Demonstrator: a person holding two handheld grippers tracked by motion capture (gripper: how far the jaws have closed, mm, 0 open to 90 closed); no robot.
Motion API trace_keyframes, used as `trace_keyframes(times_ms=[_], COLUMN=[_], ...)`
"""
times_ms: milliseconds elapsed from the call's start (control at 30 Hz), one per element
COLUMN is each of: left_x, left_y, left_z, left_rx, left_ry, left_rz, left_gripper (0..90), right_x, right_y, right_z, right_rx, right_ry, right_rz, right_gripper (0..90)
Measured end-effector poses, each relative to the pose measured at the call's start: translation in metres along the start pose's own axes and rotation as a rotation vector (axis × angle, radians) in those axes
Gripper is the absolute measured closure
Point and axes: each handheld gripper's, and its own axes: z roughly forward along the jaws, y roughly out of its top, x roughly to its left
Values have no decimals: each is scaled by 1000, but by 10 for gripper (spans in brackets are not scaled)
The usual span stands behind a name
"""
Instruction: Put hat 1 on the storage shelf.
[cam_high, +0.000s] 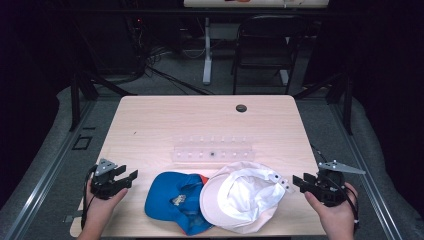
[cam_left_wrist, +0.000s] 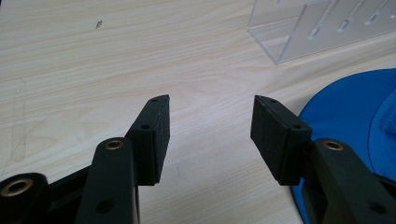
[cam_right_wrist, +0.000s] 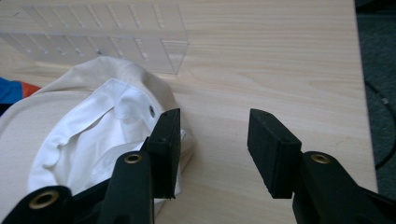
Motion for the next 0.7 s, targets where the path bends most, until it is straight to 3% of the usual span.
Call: trace_keyframes(times_ms=[133,367,700], left_x=[-1,-2,0], left_y=[0,-2,-4], left_z=[1,1,1], left_rx=[4,10,13], left_ry=[-5,-9,-2], left_rz=[7,16,12], left_gripper=[475,475,474], right_x=[1,7,6], right_y=[5,11,11], right_z=[2,14,35], right_rx=[46,120,196], right_ry=[60,90,136], right_rz=[25,12,48], right_gripper=[532,524,528])
